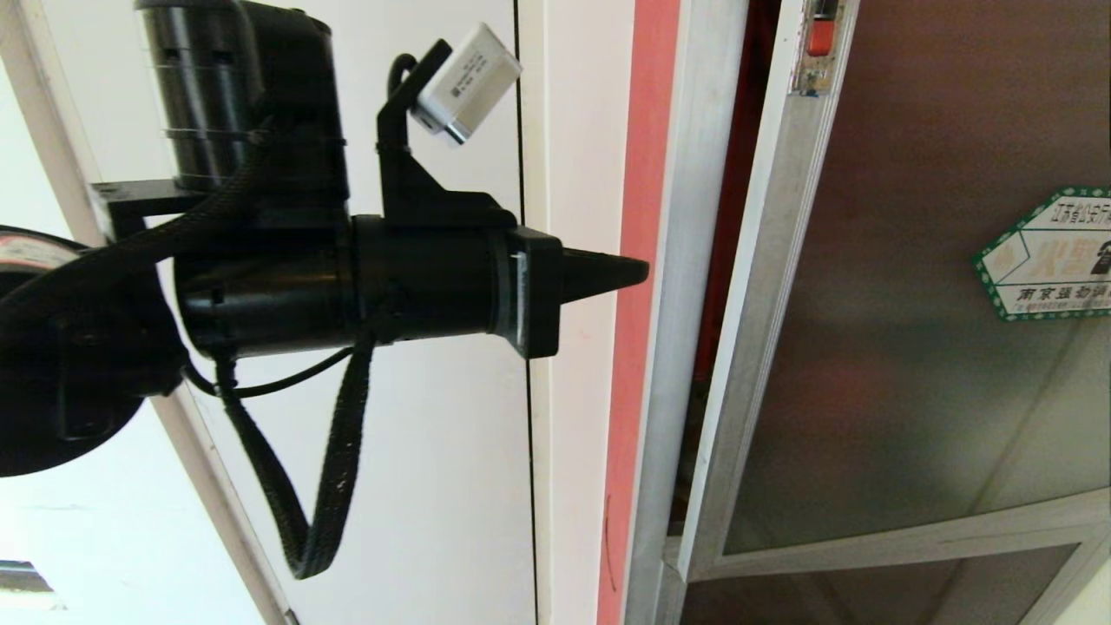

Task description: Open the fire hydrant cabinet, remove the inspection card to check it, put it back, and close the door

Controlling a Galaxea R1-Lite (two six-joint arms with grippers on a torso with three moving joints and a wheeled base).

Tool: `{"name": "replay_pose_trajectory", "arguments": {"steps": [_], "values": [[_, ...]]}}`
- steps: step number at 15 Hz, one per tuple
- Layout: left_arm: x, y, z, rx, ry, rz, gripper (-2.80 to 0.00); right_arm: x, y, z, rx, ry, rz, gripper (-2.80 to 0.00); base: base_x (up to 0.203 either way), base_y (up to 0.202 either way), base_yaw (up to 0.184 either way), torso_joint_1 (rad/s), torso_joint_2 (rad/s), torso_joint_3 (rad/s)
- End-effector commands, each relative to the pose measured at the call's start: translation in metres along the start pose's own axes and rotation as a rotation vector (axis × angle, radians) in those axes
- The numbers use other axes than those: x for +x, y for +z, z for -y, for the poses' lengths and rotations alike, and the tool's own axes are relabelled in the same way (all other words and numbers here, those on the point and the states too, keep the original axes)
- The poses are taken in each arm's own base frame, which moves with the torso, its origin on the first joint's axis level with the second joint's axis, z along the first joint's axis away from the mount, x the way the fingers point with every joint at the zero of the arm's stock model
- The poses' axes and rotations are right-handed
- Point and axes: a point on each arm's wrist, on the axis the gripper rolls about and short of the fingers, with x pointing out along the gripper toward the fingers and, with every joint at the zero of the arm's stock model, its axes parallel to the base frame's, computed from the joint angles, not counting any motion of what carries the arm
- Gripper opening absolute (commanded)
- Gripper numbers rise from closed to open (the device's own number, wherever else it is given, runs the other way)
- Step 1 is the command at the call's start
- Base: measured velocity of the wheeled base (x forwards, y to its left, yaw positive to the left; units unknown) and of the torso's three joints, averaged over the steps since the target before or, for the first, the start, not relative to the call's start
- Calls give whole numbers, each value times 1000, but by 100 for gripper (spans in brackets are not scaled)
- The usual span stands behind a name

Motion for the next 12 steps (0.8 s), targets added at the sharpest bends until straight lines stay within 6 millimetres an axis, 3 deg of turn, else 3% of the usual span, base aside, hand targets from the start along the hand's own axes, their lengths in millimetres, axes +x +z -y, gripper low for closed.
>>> {"name": "replay_pose_trajectory", "arguments": {"steps": [1,5,12], "values": [[30,-9,-8,-14,-22,-32,-280,0,0,0,0,2,-1,-280,0,0,0,0,0,0],[51,-15,-6,15,-31,-45,-280,0,0,0,0,2,-1,-280,0,0,0,0,0,0],[79,-23,-23,47,87,-50,-280,0,0,0,0,2,-1,-280,0,0,0,0,0,0]]}}
